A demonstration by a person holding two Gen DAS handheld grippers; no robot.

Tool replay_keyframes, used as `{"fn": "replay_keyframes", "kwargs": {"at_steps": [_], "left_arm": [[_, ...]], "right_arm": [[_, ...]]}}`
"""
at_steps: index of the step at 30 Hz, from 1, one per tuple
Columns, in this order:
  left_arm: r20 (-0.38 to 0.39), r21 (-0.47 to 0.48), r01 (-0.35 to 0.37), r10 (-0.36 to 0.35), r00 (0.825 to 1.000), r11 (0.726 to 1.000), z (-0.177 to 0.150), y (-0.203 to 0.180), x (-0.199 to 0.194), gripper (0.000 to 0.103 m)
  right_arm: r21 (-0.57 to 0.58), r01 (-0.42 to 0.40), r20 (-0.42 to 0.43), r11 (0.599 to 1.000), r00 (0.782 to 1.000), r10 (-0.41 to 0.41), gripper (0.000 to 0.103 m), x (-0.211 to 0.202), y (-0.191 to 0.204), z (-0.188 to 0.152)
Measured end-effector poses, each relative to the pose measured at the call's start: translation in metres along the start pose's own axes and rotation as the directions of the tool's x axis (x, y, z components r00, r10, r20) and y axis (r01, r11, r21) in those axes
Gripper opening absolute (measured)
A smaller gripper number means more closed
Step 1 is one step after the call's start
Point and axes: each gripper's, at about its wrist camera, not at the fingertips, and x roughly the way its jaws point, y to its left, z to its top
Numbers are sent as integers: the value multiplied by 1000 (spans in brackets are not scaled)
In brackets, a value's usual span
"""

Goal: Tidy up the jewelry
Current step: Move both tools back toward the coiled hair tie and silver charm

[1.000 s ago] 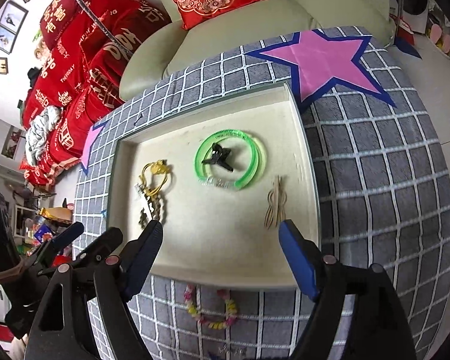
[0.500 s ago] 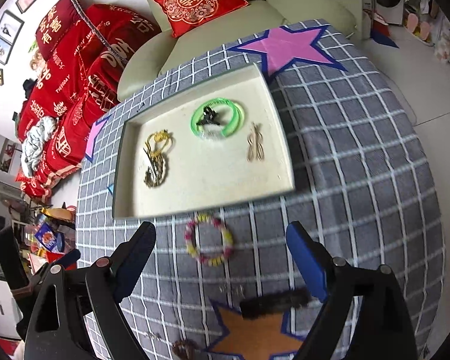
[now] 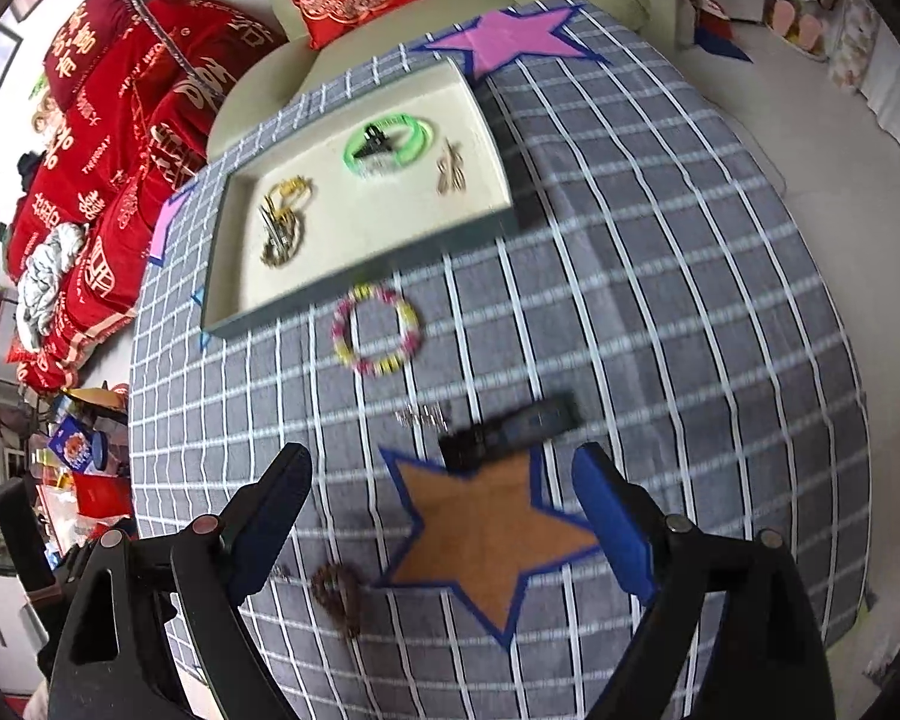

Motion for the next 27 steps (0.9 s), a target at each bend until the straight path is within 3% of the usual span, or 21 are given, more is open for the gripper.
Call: {"fn": "replay_keyframes", "kwargs": {"at_steps": [13,19,27], "left_arm": [[-72,80,13,-8,997,997,-44,-4,17,103],[-82,120,12,-2,997,993,-49,-12,29,103],[-62,158,23,-14,998,987,-43,-13,38,103]], "right_arm": [[22,56,-182,998,982,-51,90,13,-17,-65],[13,57,-251,998,967,-52,90,28,-11,-90],[1,24,-283,1000,959,-22,90,45,11,-101]]}}
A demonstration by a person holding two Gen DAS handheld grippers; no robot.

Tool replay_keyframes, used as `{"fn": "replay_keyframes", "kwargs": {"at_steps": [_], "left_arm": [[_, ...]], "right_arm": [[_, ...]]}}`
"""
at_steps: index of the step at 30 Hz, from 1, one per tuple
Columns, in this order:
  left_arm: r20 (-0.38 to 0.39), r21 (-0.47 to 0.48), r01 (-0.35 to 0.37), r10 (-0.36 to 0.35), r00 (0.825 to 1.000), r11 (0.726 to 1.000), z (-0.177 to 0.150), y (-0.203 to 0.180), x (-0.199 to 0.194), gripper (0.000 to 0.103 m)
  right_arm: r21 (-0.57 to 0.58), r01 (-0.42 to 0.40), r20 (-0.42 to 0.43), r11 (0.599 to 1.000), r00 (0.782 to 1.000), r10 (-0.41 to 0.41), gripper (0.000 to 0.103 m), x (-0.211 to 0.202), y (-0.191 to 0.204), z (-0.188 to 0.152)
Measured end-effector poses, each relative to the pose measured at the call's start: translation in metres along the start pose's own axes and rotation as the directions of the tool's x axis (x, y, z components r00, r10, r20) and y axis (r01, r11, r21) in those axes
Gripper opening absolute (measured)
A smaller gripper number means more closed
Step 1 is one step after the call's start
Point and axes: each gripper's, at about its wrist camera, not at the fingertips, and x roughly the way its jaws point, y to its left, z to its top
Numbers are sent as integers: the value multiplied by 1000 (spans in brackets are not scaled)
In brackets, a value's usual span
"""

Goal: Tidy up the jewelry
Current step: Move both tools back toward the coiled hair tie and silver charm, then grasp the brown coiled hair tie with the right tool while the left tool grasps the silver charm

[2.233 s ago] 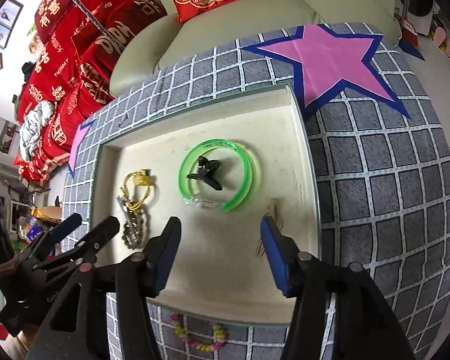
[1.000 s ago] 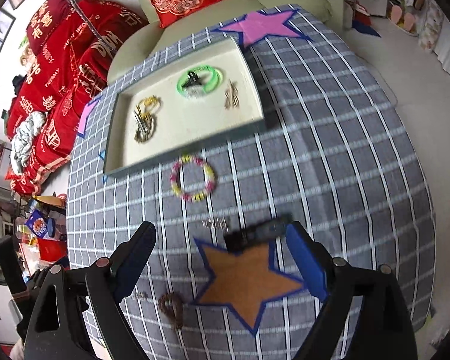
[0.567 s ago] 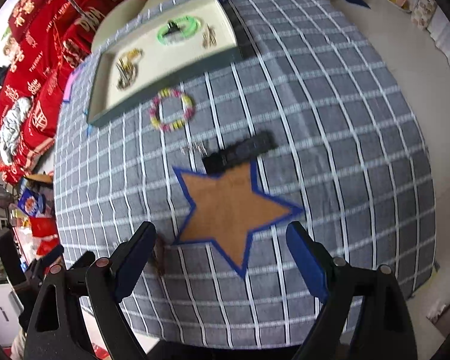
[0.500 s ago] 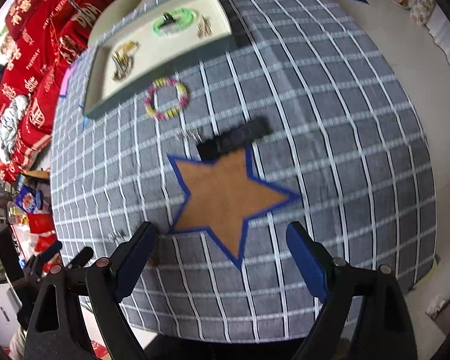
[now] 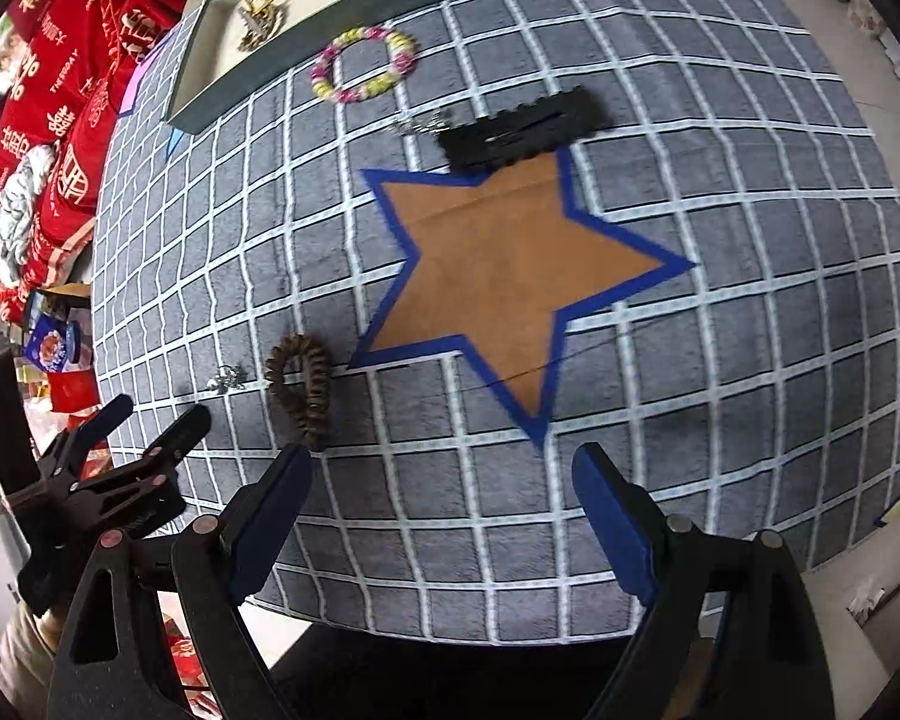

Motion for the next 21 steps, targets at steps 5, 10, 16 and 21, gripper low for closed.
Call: {"fn": "replay_keyframes", "kwargs": {"at_steps": [5,10,16,21], "left_arm": [[17,43,7,-8,1000,999,1,-3,5,103],[12,84,1,-2,1000,997,4,-8,15,98],[20,99,17,-20,1000,995,0,-8,19,98],[29,113,30,-33,999,993,-10,-13,18,94]], "right_arm": [[1,-31,-9,1000,999,31,90,11,15,4],[-1,-42,-27,999,999,42,85,25,26,6],[3,-59,-57,998,997,59,67,41,34,7],[0,-60,-66,998,996,60,53,50,41,8]]}}
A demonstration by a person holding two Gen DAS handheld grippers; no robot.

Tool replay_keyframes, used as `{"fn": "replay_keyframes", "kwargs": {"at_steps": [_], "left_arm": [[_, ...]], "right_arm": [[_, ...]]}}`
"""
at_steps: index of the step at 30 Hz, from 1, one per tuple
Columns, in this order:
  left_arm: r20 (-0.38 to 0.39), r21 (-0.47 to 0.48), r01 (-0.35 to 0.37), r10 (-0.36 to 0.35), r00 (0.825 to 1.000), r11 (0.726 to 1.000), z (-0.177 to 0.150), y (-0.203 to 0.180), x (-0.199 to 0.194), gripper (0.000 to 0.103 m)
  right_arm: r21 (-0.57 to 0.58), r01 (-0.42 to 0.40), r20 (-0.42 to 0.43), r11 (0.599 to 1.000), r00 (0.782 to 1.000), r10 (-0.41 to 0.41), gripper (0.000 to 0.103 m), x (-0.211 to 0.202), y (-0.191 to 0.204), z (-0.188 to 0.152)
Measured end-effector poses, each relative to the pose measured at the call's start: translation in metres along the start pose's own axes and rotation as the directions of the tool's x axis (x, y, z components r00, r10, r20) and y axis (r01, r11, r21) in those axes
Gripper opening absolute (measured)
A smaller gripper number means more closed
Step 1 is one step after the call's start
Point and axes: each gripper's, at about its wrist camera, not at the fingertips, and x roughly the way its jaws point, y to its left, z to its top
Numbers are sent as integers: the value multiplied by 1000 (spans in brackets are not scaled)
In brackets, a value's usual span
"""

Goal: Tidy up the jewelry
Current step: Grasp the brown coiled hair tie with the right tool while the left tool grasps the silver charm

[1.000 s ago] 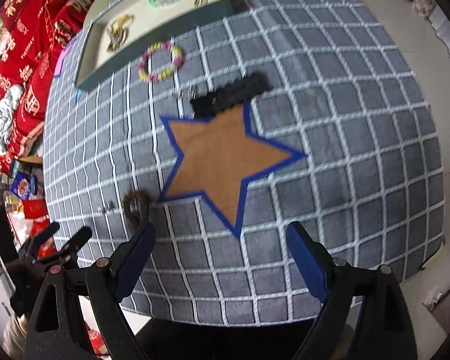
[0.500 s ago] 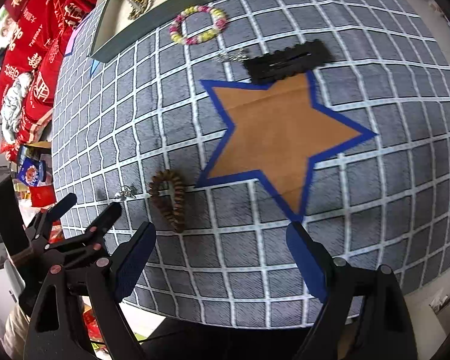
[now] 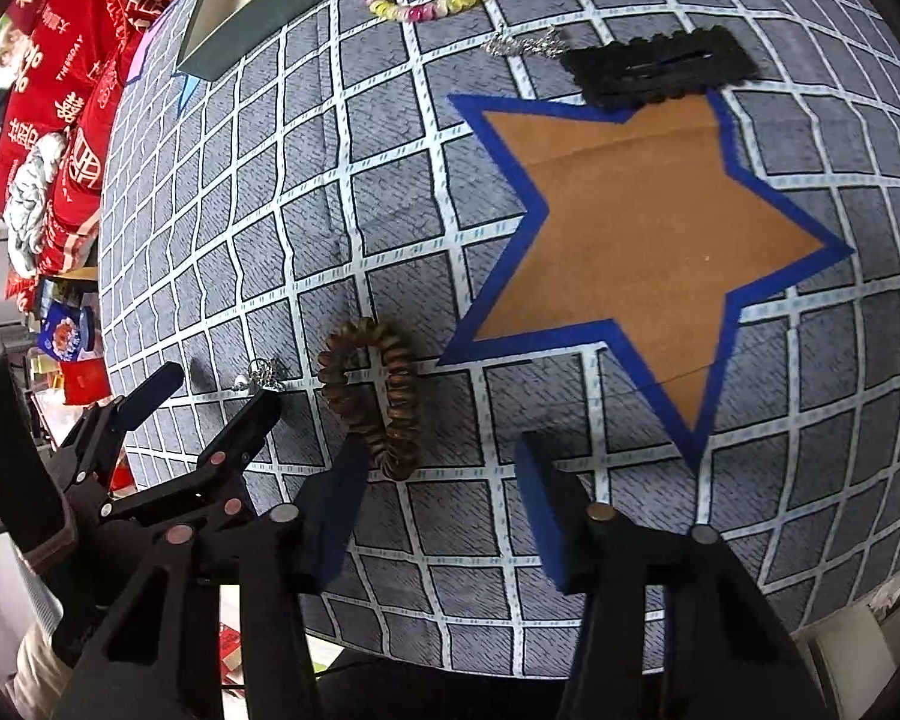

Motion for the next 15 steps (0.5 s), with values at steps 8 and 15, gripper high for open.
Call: {"fn": "replay_keyframes", "kwargs": {"at_steps": [8,15], "left_arm": [[17,46,19,-20,1000,999,17,-20,-3,76],[14,85,78,-79,997,993,27,-50,-13,28]], "right_arm": [[-55,60,-2,997,998,-60,17,6,13,2],[-51,57,5,997,998,-57,12,6,11,0]]}}
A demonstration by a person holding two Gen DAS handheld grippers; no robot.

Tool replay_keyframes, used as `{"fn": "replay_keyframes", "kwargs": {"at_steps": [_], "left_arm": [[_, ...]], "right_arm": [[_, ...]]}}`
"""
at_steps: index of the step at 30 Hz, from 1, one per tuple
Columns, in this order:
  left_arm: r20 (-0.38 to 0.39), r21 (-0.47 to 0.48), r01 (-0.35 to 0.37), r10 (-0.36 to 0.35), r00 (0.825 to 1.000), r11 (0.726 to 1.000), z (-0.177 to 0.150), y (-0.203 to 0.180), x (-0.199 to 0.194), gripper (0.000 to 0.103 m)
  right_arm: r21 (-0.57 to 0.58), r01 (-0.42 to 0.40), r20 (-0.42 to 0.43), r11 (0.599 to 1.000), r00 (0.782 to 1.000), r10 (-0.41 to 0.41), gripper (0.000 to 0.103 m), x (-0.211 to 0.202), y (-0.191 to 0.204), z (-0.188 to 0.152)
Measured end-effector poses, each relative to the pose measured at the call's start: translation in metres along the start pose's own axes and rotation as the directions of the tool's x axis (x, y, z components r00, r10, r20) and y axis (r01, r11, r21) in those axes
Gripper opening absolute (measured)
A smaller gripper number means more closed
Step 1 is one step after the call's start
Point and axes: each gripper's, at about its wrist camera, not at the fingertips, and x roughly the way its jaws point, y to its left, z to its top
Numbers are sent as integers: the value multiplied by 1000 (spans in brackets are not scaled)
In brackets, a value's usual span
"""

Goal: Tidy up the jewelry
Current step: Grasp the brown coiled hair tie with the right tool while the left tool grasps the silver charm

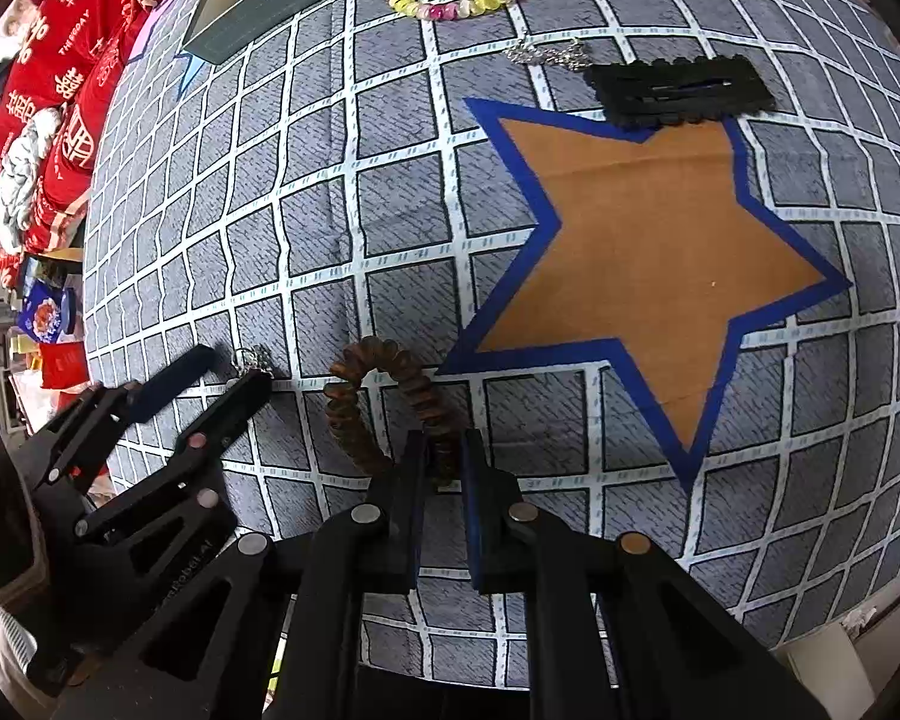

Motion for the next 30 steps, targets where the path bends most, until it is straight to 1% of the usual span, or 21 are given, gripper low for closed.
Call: {"fn": "replay_keyframes", "kwargs": {"at_steps": [1,2,3,5,6,7,10,11,12,19,22,25,26,30], "left_arm": [[-3,-1,11,-11,1000,1000,2,-2,0,17],[-5,-8,23,-23,1000,1000,3,-4,-1,17],[-12,-28,50,-50,999,998,5,-6,-2,17],[-20,-83,91,-93,995,992,8,-3,-4,17],[-20,-103,103,-105,994,989,8,1,-5,17],[-19,-130,117,-121,992,985,9,6,-5,15],[-12,-201,156,-162,987,967,11,15,-9,15],[-8,-211,162,-167,986,964,12,17,-11,15],[-2,-219,166,-170,985,962,13,21,-10,15],[13,-219,177,-178,984,960,13,14,-18,15],[21,-226,181,-181,983,957,12,25,-23,15],[2,-239,150,-154,988,959,10,34,-19,15],[-2,-239,140,-145,989,961,1,43,-19,15],[-42,-234,98,-111,993,967,-9,44,-14,15]], "right_arm": [[1,1,3,1000,1000,-1,12,-1,0,0],[3,2,5,1000,1000,-2,12,-2,-3,-1],[5,1,9,1000,1000,-1,12,-3,-4,-1],[12,-5,17,1000,1000,5,12,-8,-11,-2],[15,-9,19,1000,1000,8,12,-10,-11,-2],[16,-14,22,1000,1000,13,12,-12,-13,-3],[19,-24,31,1000,999,23,12,-19,-18,-4],[21,-27,33,999,999,26,12,-21,-19,-5],[24,-30,35,999,999,29,12,-23,-21,-4],[32,-44,55,999,998,42,12,-36,-28,-3],[30,-48,65,998,997,46,12,-41,-30,-2],[31,-50,66,998,997,48,12,-43,-32,-1],[32,-52,64,998,997,50,12,-42,-32,0],[35,-57,58,998,997,55,12,-41,-34,-1]]}}
